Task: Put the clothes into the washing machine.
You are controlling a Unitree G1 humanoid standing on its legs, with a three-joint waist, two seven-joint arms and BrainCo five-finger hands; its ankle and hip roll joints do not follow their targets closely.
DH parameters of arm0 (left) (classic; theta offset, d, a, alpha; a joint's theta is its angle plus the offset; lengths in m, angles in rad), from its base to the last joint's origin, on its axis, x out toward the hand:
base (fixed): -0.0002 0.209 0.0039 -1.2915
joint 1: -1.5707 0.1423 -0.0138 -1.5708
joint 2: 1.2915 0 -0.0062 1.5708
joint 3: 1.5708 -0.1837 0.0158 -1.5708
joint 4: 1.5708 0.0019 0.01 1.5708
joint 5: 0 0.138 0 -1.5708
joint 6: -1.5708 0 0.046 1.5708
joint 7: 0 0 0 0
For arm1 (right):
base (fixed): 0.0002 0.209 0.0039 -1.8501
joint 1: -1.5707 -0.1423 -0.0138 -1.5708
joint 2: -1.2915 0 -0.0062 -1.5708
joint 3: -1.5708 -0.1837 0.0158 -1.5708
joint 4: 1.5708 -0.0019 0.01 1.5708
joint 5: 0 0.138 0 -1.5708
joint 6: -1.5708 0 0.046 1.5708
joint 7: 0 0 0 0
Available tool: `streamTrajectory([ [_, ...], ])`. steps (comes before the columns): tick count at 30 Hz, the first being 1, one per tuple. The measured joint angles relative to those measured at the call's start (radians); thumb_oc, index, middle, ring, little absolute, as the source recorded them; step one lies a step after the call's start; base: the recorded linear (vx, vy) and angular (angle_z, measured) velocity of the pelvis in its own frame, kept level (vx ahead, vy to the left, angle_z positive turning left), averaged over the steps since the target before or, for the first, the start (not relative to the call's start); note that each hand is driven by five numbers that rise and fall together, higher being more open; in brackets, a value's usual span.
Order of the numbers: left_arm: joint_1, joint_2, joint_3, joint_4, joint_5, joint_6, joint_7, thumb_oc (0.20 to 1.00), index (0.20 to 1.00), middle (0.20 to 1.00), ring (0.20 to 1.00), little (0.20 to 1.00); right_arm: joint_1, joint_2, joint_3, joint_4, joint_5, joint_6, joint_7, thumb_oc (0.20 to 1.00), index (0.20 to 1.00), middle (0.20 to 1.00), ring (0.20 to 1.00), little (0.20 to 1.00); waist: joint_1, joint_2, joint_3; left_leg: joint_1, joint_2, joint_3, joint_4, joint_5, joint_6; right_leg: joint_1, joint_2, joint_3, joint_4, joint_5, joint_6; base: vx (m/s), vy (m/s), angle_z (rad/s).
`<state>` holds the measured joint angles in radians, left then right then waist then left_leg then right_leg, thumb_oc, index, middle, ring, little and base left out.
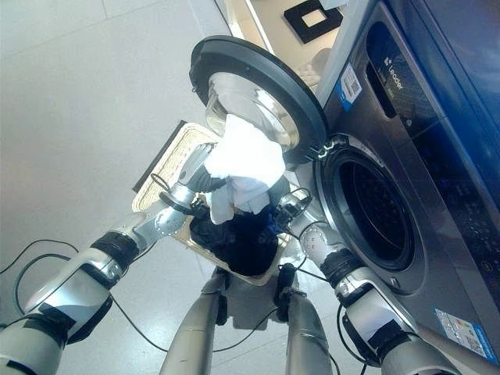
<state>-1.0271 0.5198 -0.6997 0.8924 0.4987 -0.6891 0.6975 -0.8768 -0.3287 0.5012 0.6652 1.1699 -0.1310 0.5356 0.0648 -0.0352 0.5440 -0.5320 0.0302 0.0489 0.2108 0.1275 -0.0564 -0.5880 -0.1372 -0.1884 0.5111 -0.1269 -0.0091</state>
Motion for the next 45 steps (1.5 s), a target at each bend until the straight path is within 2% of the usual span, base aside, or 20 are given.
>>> streamTrajectory([
  [4,-0.005,0.008,-0.028,0.001,0.001,0.003,0.009,0.200,0.200,0.200,0.200,0.200,0.000,-0.001,0.002,0.003,0.000,0.011,0.000,1.000,1.000,1.000,1.000,1.000,0.001,0.000,0.000,0.000,0.000,-0.001,0.001,0.001,0.001,0.001,0.000,-0.001,0.002,0.000,0.000,0.00,0.000,0.00],
  [5,-0.006,0.010,-0.034,0.001,0.002,0.004,0.010,0.200,0.200,0.200,0.200,0.200,0.000,-0.001,0.003,0.004,0.000,0.015,-0.001,0.200,0.200,0.200,0.200,0.200,0.001,0.000,0.000,0.000,0.000,-0.001,0.001,0.001,0.001,0.001,-0.001,-0.002,0.003,0.000,0.000,0.00,0.000,0.00],
  [25,-0.066,0.011,-0.083,0.032,0.039,0.027,0.011,0.200,0.200,0.200,0.200,0.200,0.000,0.026,0.007,0.024,0.091,-0.005,-0.052,0.200,0.200,0.200,0.200,0.200,-0.006,0.000,0.000,0.000,-0.001,0.004,-0.009,0.003,0.003,-0.007,-0.001,0.003,-0.001,0.001,-0.001,0.00,0.000,0.00],
  [26,-0.070,0.012,-0.083,0.032,0.038,0.028,0.008,0.451,0.451,0.451,0.451,0.451,0.000,0.032,0.007,0.027,0.100,-0.012,-0.053,0.200,0.200,0.200,0.200,0.200,-0.007,0.000,0.000,0.000,-0.001,0.005,-0.009,0.002,0.003,-0.007,-0.001,0.004,-0.001,0.001,-0.001,0.00,0.000,0.00],
  [27,-0.073,0.013,-0.083,0.032,0.038,0.029,0.007,1.000,1.000,1.000,1.000,1.000,0.000,0.035,0.007,0.028,0.104,-0.016,-0.053,0.200,0.200,0.200,0.200,0.200,-0.008,0.000,0.000,0.000,-0.001,0.005,-0.009,0.003,0.003,-0.007,-0.001,0.004,-0.001,0.001,-0.001,0.00,0.000,0.00],
  [32,-0.084,0.011,-0.082,0.032,0.036,0.039,-0.018,1.000,1.000,1.000,1.000,1.000,0.000,0.059,0.007,0.051,0.175,-0.044,-0.053,0.200,0.200,0.200,0.200,0.200,-0.023,0.000,0.000,0.000,0.000,0.006,-0.010,0.002,0.002,-0.007,0.001,0.005,-0.004,0.002,0.000,0.00,-0.004,-0.01],
  [38,-0.083,0.008,-0.093,0.032,0.037,0.044,-0.048,1.000,1.000,1.000,1.000,1.000,0.017,0.103,-0.011,0.087,0.318,-0.121,-0.042,0.200,0.200,0.200,0.200,0.200,-0.025,0.002,-0.001,0.000,0.007,0.022,-0.013,0.001,0.000,-0.016,0.010,0.019,-0.013,0.007,-0.001,-0.01,0.000,-0.08],
  [42,-0.067,0.005,-0.104,0.032,0.035,0.058,-0.050,1.000,1.000,1.000,1.000,1.000,0.024,0.124,-0.036,0.106,0.404,-0.158,-0.014,0.200,0.200,0.200,0.200,0.200,-0.027,0.010,-0.001,0.000,0.007,0.037,-0.024,0.001,0.001,-0.029,0.014,0.040,-0.023,0.018,0.002,-0.02,0.051,-0.15],
  [45,-0.026,-0.014,-0.076,0.033,-0.017,0.068,-0.048,1.000,1.000,1.000,1.000,1.000,0.039,0.142,-0.077,0.161,0.454,-0.173,0.038,0.200,0.200,0.200,0.200,0.200,-0.032,0.033,-0.001,0.000,0.008,0.046,-0.035,0.001,0.002,-0.030,0.025,0.056,-0.050,0.037,0.008,-0.02,0.041,-0.15],
])
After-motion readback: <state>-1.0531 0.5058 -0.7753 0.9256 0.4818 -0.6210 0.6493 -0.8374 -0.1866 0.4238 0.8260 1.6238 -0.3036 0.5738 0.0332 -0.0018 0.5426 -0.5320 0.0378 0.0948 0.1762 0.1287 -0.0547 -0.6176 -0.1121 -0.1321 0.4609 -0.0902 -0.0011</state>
